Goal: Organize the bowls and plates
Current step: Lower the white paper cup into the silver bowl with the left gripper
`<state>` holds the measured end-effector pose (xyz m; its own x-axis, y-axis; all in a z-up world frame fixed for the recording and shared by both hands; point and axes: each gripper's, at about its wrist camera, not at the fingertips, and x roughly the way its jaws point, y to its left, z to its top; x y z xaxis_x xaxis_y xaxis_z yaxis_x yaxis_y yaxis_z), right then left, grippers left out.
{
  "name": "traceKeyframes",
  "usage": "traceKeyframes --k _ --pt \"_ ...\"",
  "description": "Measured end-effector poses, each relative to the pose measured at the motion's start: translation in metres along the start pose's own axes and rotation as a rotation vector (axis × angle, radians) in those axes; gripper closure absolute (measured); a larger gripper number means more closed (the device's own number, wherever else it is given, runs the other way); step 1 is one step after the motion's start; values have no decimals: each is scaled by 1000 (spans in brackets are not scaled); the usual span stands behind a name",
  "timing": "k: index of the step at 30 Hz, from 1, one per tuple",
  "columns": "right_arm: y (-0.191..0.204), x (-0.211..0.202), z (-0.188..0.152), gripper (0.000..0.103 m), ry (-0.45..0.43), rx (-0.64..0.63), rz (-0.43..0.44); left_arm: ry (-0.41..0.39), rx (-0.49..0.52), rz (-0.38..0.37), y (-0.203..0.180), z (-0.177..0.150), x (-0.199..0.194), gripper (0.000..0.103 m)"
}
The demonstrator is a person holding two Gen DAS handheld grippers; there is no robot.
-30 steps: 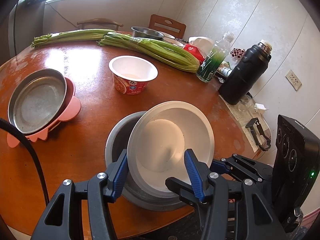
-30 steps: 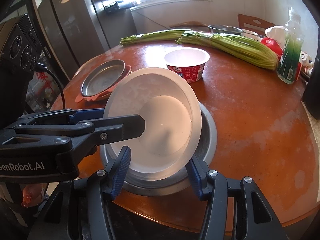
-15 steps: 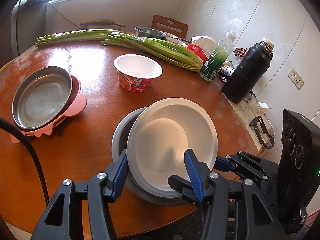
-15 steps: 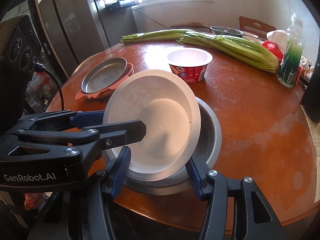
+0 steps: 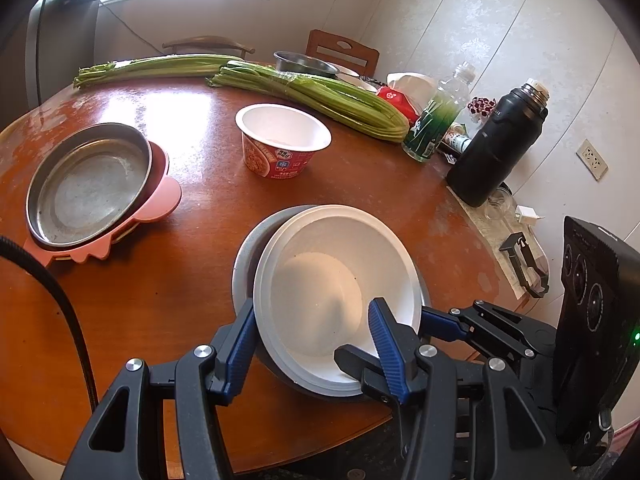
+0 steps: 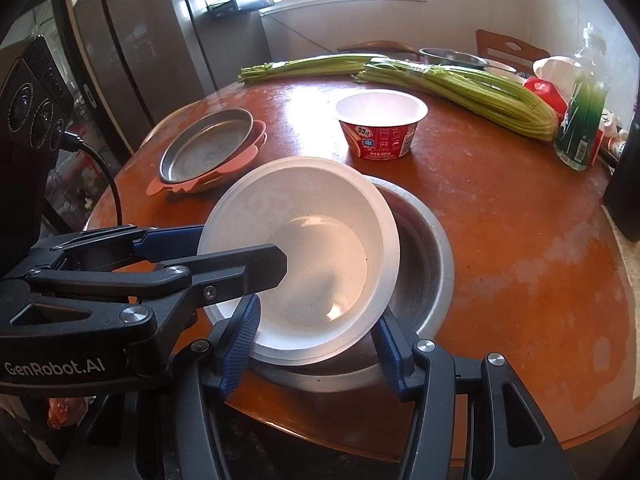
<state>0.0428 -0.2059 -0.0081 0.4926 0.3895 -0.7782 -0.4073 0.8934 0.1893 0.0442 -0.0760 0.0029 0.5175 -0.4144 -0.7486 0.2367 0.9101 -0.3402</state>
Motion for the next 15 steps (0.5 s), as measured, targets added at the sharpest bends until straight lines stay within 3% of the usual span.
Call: traceKeyframes --k 15 --pt "-4 4 3 46 -27 -28 -92 6 13 4 -4 0 7 48"
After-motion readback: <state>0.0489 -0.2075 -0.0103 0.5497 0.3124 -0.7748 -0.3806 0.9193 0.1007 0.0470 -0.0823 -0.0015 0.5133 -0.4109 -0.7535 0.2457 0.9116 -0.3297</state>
